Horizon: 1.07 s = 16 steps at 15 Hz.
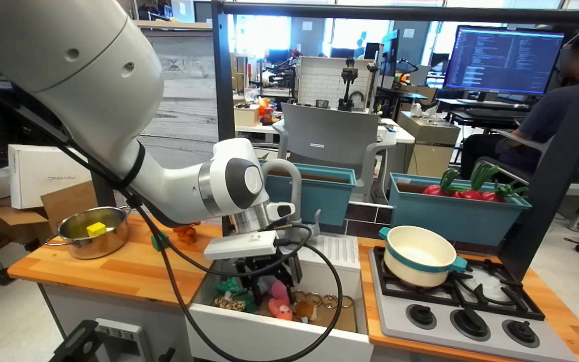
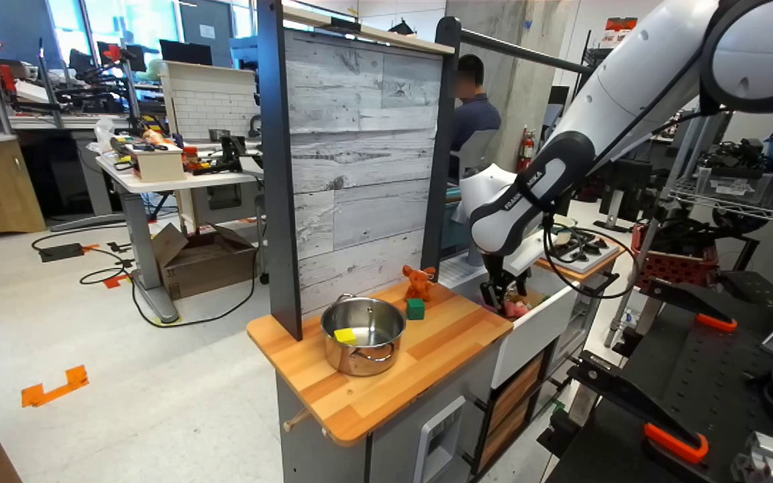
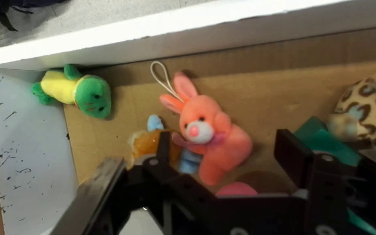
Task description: Pick up the orange and brown plush toys from the sink and place them on the countertop
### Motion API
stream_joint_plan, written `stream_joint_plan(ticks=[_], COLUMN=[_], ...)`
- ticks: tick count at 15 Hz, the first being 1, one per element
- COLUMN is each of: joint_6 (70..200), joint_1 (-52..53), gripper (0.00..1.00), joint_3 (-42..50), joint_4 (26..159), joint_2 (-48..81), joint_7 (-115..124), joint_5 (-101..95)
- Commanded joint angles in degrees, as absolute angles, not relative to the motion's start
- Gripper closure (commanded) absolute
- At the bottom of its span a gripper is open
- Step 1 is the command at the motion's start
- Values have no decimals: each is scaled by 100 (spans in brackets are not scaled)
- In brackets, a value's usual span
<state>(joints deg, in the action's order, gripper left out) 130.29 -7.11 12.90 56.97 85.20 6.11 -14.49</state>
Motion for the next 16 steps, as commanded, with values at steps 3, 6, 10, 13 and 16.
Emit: stream_joint_plan(ticks=[3,6,10,13,16], joint_6=[12805,12598,12908,13418,13665], joint_1=[-771,-781,-683,-599,-476], gripper=[0,0,0,0,0], joint_3=[1183,1173,1451,1700,1864], joint_4=[5818,5860,5805,5842,5909], joint_2=[8521,8522,8518,8504,8537], joint_7=[329,269,957,1656,2265], joint_5=[-1389,-1379,-1437,-1488,-1477])
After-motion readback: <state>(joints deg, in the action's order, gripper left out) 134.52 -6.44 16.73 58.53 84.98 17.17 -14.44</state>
